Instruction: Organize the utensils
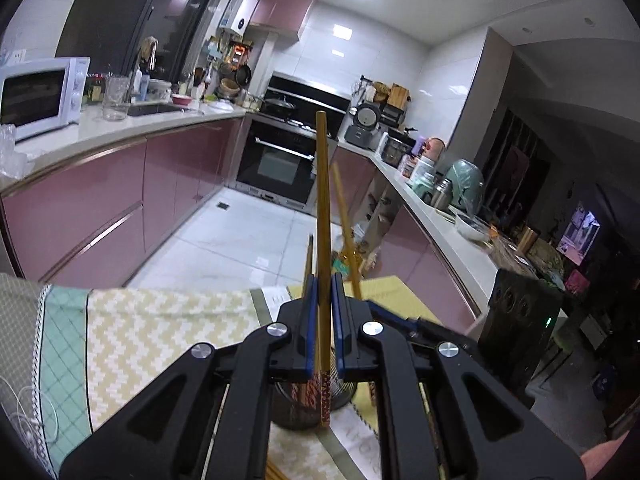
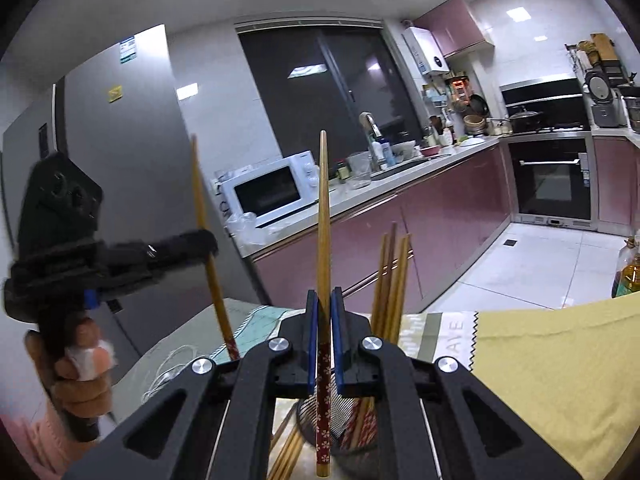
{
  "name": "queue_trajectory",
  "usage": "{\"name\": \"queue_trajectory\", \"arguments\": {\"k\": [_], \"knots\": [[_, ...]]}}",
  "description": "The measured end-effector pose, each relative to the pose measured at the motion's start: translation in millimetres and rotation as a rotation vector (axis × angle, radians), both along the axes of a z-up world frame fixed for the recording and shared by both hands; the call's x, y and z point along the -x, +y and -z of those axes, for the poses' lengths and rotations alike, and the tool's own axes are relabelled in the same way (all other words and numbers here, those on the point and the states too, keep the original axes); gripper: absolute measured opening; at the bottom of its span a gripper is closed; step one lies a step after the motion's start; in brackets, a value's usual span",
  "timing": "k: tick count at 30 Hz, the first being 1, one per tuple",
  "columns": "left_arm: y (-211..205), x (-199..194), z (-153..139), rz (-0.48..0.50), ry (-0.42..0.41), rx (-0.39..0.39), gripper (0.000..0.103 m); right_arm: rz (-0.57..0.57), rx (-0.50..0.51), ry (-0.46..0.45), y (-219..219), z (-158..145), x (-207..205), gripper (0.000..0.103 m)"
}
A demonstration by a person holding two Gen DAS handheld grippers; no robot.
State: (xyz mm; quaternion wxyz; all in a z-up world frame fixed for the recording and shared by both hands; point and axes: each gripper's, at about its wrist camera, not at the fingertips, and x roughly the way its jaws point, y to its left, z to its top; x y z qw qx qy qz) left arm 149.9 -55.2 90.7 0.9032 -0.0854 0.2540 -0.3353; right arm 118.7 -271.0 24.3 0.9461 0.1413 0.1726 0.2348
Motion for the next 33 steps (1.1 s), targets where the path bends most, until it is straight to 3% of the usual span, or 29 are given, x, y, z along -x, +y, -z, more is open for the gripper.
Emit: {"name": "queue_trajectory", "arguments": {"k": [8,21,28,33], "knots": [[-21,-20,7,-0.035,-0.042,-0.05,0.007,0.065,-0.009,0.004,5,18,-31,0.006],[-53,-33,69,-0.006,0.004,-0.263,0.007,0.081,0.086,0.056,16,40,-25,0.006],[-58,-41,90,0.005,0.05,-0.302,0.008,0.08,0.108,0.134,14,48,-22,0.009],[-58,-42,92,0.008,0.059,-0.298,0.012,0.086,0.103,0.143,11,46,-15,0.02]]}}
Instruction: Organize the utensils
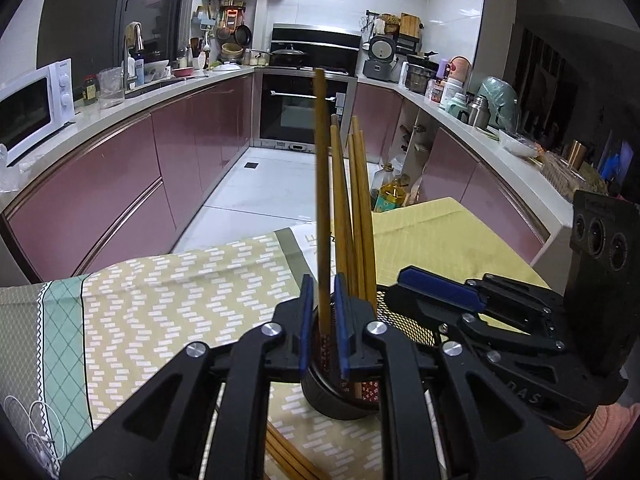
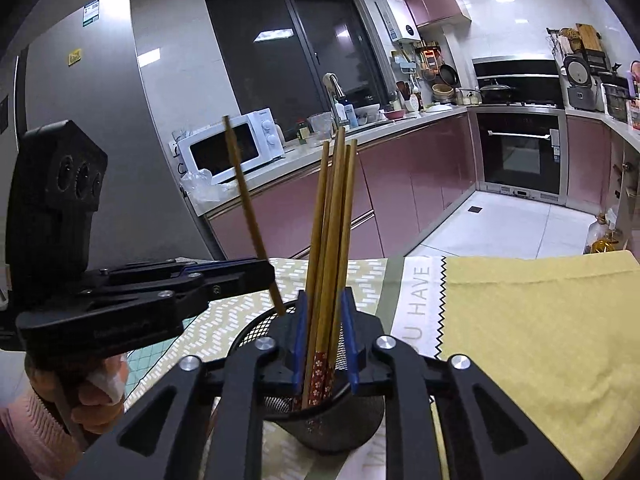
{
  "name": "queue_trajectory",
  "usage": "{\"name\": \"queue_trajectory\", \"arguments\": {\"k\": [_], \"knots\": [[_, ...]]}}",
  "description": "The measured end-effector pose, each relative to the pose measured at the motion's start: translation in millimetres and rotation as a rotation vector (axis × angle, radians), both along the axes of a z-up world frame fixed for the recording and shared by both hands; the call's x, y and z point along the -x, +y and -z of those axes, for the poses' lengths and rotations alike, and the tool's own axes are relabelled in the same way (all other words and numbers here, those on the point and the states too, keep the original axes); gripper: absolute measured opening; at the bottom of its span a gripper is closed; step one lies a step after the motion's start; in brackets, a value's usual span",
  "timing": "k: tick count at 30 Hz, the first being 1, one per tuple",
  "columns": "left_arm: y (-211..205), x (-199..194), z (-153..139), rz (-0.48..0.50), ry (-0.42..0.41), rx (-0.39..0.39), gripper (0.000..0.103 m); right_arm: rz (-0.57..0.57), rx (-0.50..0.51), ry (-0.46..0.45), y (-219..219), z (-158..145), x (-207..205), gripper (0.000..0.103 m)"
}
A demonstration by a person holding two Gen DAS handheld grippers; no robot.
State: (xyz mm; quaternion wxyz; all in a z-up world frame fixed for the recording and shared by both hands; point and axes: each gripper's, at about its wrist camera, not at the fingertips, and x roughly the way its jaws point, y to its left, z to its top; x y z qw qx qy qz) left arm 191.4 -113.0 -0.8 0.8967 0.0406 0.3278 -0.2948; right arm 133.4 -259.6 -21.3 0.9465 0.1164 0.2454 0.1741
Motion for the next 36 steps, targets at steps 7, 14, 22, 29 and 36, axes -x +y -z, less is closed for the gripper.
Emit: {"name": "queue_trajectory", "arguments": {"k": [7,14,22,29,36], "knots": [[15,15,-9,-0.012,-0.023,0.038,0.021,-0.016,0.005,-0.008,2,-6,12,0.028],[47,51,-14,-0.077,-0.077,0.06,0.037,-0.074,0.005,-0.038,5,-16,39,0.039],[82,91,4,-0.178,-0.109,0.007,0.056,-0.202,0.041,-0.008,30,-12,63,0.044],[99,106,51,-0.216,0.0,-0.067,0.057,-0.273,0.104,0.144,60,24,58,0.045],[103,111,88,-0.215,0.106,-0.092,0.057,-0.274,0.162,0.238,79,50,52,0.045]]}}
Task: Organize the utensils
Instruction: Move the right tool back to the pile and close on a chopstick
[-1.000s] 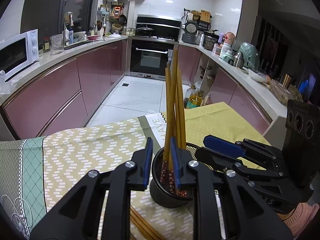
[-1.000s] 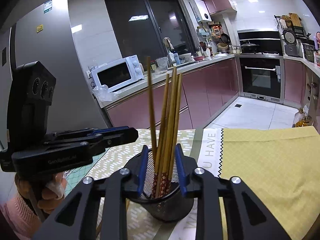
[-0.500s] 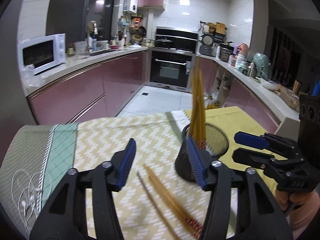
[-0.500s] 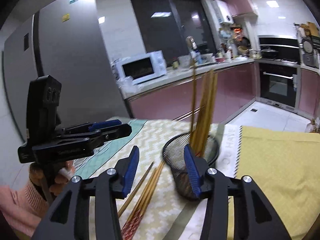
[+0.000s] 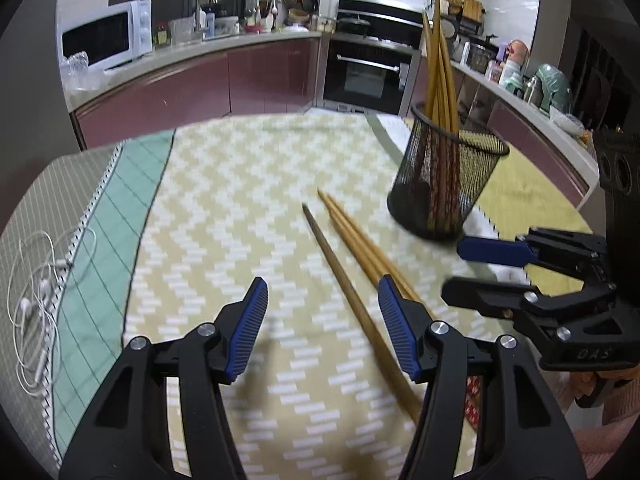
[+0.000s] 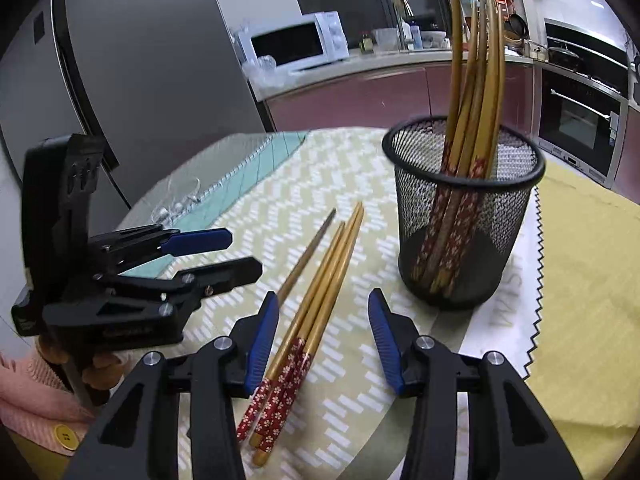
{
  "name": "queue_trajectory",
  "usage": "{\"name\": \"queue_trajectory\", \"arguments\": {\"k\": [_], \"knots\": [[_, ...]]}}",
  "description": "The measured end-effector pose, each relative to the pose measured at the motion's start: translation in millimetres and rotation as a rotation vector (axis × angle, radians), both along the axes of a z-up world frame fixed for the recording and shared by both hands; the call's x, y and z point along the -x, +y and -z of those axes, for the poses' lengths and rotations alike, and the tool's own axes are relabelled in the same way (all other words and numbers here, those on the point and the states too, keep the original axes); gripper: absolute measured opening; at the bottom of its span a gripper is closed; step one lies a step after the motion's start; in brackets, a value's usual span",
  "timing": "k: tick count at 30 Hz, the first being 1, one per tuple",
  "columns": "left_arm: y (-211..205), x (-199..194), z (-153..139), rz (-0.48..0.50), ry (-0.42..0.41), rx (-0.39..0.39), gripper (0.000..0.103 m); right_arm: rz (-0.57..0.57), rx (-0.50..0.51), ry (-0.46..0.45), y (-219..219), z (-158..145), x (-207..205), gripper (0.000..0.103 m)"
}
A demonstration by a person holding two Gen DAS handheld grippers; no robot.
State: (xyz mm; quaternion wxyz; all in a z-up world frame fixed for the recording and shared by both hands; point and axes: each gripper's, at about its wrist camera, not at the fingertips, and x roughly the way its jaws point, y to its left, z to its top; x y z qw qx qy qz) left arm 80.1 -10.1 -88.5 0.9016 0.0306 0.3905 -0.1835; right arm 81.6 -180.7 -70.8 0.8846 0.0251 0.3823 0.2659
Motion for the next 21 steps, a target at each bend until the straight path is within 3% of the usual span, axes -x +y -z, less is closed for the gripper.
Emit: {"name": "queue_trajectory", "arguments": {"k": [11,21], "knots": [[-10,-2,19,0.01,0.064,-0.008,0.056,0.03,0.071,0.049,8,15,-5,0.038],[-16,-3,22,0.029,0.074,-0.023,0.055,0.031,0.112,0.062,13,19,-7,0.033]]}}
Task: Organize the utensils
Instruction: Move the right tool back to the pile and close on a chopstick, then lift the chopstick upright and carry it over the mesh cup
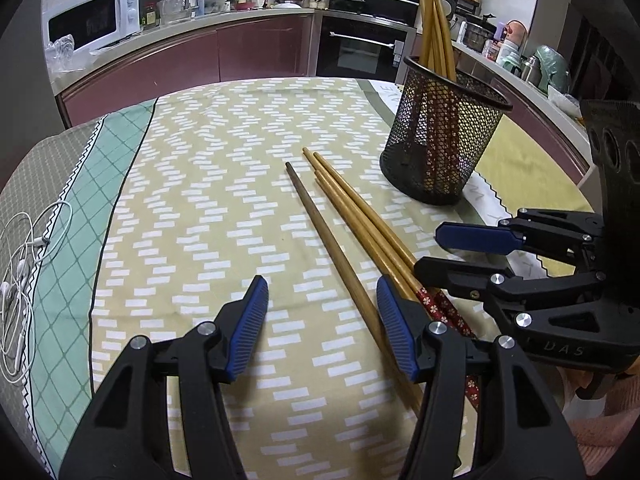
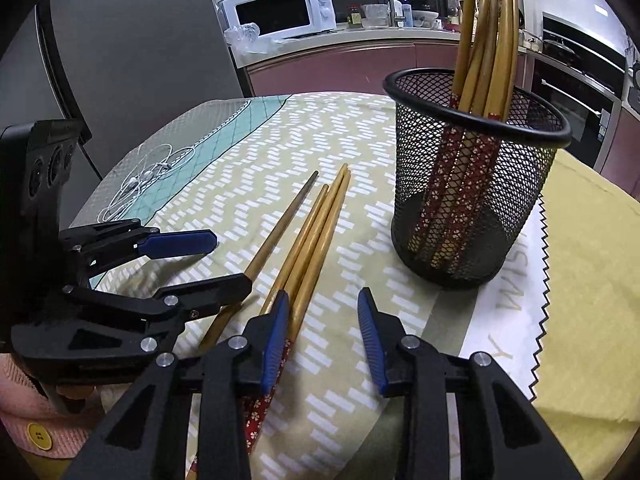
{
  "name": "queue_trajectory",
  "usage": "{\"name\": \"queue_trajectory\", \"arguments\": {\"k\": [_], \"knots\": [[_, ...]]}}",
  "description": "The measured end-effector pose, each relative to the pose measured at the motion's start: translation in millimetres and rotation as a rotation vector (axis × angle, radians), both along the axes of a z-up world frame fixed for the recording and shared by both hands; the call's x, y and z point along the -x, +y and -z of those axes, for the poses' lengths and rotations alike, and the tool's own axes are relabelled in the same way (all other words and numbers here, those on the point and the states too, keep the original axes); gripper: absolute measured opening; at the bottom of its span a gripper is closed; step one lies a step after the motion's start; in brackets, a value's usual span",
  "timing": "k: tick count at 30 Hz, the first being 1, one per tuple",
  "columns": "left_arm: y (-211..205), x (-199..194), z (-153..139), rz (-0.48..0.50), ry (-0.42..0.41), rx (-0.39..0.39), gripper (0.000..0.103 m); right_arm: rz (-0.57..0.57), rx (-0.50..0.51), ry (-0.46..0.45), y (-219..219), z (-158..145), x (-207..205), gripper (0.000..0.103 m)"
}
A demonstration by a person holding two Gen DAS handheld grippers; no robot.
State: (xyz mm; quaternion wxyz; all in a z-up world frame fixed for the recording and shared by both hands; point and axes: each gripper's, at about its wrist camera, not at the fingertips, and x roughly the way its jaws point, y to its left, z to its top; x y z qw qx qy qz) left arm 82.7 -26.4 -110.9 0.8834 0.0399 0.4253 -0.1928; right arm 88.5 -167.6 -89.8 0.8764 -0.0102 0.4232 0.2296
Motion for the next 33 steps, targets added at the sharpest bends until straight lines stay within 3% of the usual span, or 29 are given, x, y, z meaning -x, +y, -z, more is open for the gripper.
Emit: {"name": "queue_trajectory", "arguments": {"k": [10,21,23,33], "knots": [[-2,-7,1,0.007,0.016,0.003,0.043,0.011,0.058,0.006,6,2,-10,0.026],[1,-23,1,-0.001,0.048,0.045,0.013,0.019,0.058,0.011,12,4,-23,0.014],[1,-24,1,-0.007,0.048,0.047,0.013,0.019,0.045,0.016,10,3,-23,0.008],[7,-23,0,-0.041,0.043,0.061,0.008,0.045,-0.034,0.024,-6,1,-19,0.006]]}}
